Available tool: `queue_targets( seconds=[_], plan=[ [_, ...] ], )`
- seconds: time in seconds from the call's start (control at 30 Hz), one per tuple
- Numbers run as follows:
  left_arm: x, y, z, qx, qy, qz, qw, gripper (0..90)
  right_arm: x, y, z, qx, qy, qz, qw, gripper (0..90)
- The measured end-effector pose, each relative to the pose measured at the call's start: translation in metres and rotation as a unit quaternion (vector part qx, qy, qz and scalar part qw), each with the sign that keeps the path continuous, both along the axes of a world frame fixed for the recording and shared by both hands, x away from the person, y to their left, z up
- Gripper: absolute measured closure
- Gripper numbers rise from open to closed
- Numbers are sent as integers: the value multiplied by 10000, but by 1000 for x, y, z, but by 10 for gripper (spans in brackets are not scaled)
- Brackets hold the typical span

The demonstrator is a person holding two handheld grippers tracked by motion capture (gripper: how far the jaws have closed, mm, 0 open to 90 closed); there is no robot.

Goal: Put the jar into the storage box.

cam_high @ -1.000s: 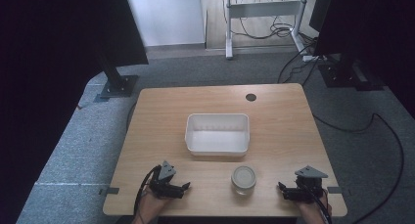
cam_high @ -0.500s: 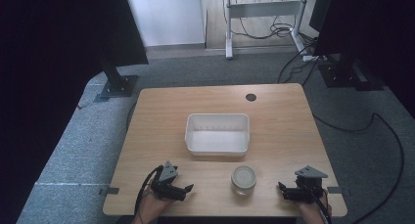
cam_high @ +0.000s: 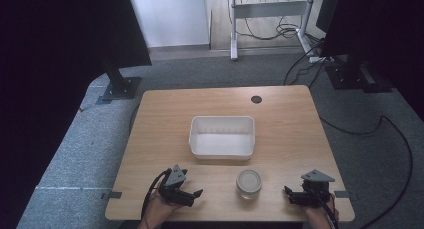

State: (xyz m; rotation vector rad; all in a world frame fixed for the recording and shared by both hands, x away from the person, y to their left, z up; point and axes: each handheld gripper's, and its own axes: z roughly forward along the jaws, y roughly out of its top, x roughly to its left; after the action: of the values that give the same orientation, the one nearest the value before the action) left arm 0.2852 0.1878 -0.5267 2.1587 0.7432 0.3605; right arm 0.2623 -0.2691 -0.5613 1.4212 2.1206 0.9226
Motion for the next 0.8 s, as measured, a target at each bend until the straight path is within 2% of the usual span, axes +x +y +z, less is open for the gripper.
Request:
queue_targets(
  seconds=[0.17,0.43,0.8],
  plan=[
    [0,-4,2,-32,-17,-29,10000,62,-5,0,-2,52,-100,-113,9999,37],
    [0,-8,8,-102,-20,-69,9999,63,-5,0,-2,56,-103,-112,9999,37],
    [1,-20,15,-117,-70,-251,9996,63,-4,0,-2,49,-75,-91,9999,37]
  ],
)
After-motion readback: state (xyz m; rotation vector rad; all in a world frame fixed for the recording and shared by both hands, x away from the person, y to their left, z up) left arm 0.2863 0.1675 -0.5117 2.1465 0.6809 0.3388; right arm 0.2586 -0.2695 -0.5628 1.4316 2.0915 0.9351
